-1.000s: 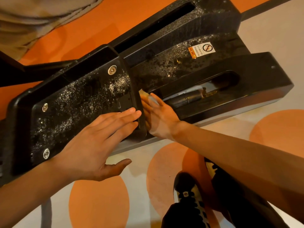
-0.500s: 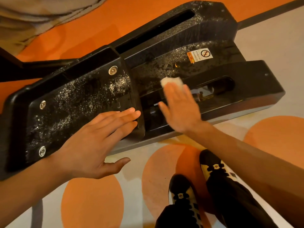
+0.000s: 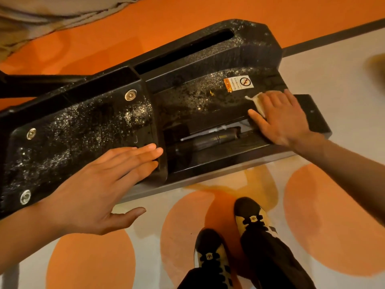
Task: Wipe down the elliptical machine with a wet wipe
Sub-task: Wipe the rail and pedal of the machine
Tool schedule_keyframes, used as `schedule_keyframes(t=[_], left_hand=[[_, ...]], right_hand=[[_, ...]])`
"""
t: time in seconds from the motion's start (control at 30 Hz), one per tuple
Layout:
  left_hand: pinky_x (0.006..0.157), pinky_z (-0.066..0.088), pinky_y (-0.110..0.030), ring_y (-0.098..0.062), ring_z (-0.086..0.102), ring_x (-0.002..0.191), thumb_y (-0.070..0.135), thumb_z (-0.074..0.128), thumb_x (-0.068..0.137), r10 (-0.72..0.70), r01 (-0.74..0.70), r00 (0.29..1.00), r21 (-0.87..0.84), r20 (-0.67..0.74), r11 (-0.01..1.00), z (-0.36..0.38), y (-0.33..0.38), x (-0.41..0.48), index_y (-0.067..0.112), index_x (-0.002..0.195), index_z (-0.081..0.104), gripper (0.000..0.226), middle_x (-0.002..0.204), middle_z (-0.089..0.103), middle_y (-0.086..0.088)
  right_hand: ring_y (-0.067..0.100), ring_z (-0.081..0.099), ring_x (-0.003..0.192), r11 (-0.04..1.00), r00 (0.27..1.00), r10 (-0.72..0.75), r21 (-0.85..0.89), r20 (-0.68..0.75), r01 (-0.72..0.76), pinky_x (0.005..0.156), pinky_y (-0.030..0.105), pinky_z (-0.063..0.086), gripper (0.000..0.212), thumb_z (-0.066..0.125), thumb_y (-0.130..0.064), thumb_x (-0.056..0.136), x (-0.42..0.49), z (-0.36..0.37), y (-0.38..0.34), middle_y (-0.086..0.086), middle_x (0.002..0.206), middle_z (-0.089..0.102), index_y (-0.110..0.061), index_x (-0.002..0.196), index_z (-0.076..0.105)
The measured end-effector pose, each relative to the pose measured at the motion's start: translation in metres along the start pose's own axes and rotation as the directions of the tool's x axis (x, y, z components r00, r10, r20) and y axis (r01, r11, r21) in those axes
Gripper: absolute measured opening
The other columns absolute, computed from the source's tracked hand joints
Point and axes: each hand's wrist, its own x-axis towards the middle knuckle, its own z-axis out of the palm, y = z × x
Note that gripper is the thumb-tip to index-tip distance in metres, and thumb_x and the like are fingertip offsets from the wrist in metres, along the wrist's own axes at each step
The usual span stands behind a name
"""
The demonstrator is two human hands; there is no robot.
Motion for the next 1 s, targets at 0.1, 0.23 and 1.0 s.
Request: schedule_keyframes(t=[0.1,0.23,1.0], left_hand=[[0.117,0.036,-0.052,-0.028,0.034,0.154,0.060,0.042,0.103,-0.004,0.004,1.000,0.008,-0.009,1.000,0.001,0.000,0.000,0.004,0.148,0.047,0.072,0.166,0.036,-0.012],[0.117,0.035,-0.051,-0.027,0.033,0.155,0.060,0.043,0.102,-0.009,0.009,1.000,0.004,0.000,1.000,0.000,0.000,0.000,0.006,0.150,0.043,0.072,0.166,0.035,-0.012],[0.114,0.038,-0.055,-0.029,0.035,0.153,0.057,0.046,0.101,-0.008,0.008,1.000,0.011,-0.001,1.000,0.002,0.000,0.000,0.007,0.150,0.040,0.071,0.165,0.036,-0.013]], right_hand=[[0.038,0.046,0.136,0.991,0.989,0.127,0.023,0.081,-0.129,0.123,0.053,0.021,0.095,-0.004,-0.073,0.096,0.005,-0.008,0.022,0.021,0.142,0.055,-0.007,0.141,0.048],[0.040,0.043,0.132,1.000,1.000,-0.020,-0.003,0.006,0.020,0.112,0.054,0.032,0.093,-0.003,-0.068,0.098,0.003,-0.001,-0.059,0.023,0.140,0.051,-0.002,0.135,0.051],[0.030,-0.008,0.158,0.940,0.975,0.222,0.261,0.027,-0.221,0.129,0.050,0.004,0.093,0.004,-0.074,0.099,-0.105,0.021,-0.062,0.017,0.171,-0.004,-0.006,0.163,0.001]])
